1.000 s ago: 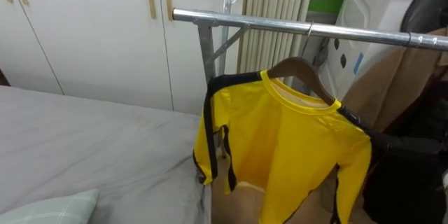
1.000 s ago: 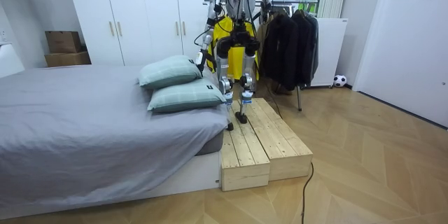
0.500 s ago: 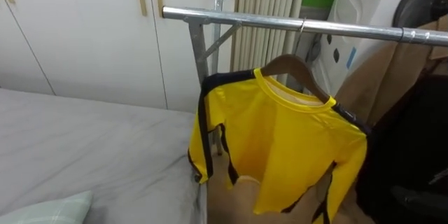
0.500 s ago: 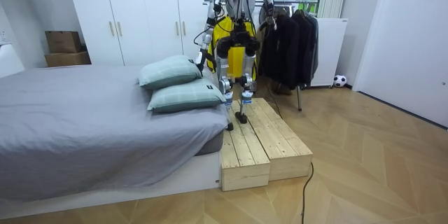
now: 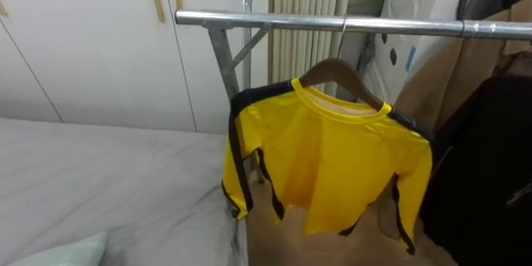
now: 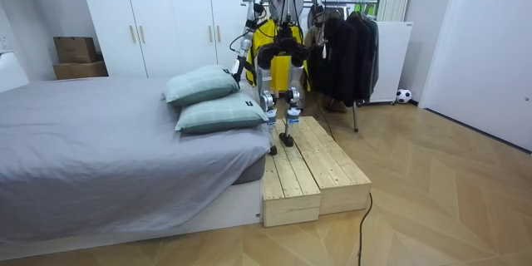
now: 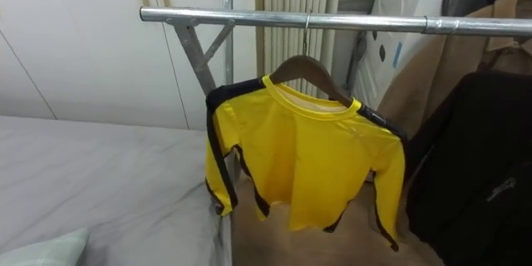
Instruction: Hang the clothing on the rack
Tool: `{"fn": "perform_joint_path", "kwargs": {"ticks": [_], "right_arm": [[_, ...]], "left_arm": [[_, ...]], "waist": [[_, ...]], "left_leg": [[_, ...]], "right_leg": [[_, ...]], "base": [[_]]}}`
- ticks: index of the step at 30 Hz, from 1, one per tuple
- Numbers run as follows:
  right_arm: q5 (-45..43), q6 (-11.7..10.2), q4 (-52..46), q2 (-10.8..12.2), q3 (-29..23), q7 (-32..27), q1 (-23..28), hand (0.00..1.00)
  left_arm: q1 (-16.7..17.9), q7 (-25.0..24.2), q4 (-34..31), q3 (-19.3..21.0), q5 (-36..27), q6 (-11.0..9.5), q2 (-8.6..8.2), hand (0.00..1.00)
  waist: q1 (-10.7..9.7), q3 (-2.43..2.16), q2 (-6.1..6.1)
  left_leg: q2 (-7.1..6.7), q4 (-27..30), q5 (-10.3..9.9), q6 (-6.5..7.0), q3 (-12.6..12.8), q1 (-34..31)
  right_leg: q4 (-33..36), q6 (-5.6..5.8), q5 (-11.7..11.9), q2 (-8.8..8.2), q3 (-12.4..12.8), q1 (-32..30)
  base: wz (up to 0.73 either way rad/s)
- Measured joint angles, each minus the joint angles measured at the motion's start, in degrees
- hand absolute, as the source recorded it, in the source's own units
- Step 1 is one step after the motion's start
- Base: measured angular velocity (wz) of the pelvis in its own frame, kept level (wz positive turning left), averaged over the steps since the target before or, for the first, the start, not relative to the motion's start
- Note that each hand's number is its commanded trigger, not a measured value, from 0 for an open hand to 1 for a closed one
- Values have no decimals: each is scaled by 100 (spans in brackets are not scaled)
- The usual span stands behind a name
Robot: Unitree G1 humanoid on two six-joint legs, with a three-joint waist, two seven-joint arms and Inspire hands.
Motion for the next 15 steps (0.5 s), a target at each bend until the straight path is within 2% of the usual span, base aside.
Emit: {"fn": "perform_joint_path", "kwargs": {"ticks": [6,10,15], "right_arm": [[334,-11,1247,77,170,798,-178,0],[506,-19,1524,135,276,1255,-162,0],[532,-45,1825,141,609,1759,-125,0]], "left_arm": [[-1,-1,34,-2,1,-4,-3,0],[-72,-30,164,-27,-2,-48,-2,0],[-138,-66,370,-122,-68,-96,-1,0]], "waist": [[-4,1,16],[-11,3,29],[-11,-3,49]], "left_leg": [[-1,-15,-1,1,-24,47],[-9,-64,-21,16,-74,57],[-12,-75,-48,36,-100,76]], "right_leg": [[4,-22,27,2,-9,36],[13,16,18,8,-8,31],[6,-7,40,0,-42,91]], "base": [[0],[0],[2]]}}
